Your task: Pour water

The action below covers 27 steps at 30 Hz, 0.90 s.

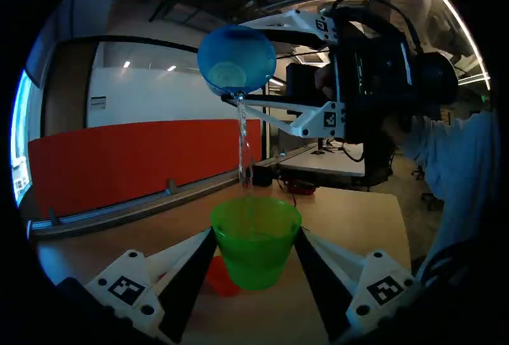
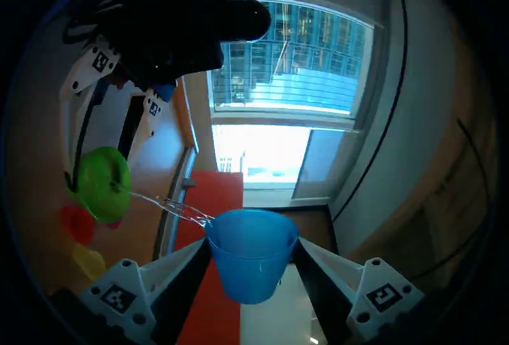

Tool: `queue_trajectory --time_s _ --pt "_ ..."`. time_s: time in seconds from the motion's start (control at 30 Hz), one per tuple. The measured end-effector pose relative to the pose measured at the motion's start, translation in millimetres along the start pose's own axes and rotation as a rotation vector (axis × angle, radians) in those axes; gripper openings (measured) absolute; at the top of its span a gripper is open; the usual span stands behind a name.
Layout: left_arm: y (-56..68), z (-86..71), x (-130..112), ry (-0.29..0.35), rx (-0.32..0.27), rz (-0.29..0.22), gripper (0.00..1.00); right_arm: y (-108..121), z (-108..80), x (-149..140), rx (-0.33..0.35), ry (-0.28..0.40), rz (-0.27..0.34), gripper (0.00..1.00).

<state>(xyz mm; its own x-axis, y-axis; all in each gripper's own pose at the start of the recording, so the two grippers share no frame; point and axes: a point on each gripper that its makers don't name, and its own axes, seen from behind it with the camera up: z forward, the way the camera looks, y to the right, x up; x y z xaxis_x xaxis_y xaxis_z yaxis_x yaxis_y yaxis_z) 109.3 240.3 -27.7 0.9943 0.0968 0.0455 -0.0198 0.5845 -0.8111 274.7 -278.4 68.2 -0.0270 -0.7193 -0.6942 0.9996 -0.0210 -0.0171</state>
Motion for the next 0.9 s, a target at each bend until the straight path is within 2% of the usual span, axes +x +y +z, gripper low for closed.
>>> queue_trajectory --time_s 0.67,0.77,0.9 --pt "-5.7 0.9 4.7 0.015 0.008 -0.012 0.85 -9.8 0.9 29.4 0.002 0.027 -0.217 0.89" --pt "-5.5 0.8 6.5 0.018 0.008 -0.013 0.85 -14.0 0.1 34.1 0.004 0.034 -0.232 0.89" --pt "-5.4 0.7 9.2 0.022 0.01 -0.012 0.84 -19.1 -2.2 38.0 0.008 0.044 -0.199 0.89"
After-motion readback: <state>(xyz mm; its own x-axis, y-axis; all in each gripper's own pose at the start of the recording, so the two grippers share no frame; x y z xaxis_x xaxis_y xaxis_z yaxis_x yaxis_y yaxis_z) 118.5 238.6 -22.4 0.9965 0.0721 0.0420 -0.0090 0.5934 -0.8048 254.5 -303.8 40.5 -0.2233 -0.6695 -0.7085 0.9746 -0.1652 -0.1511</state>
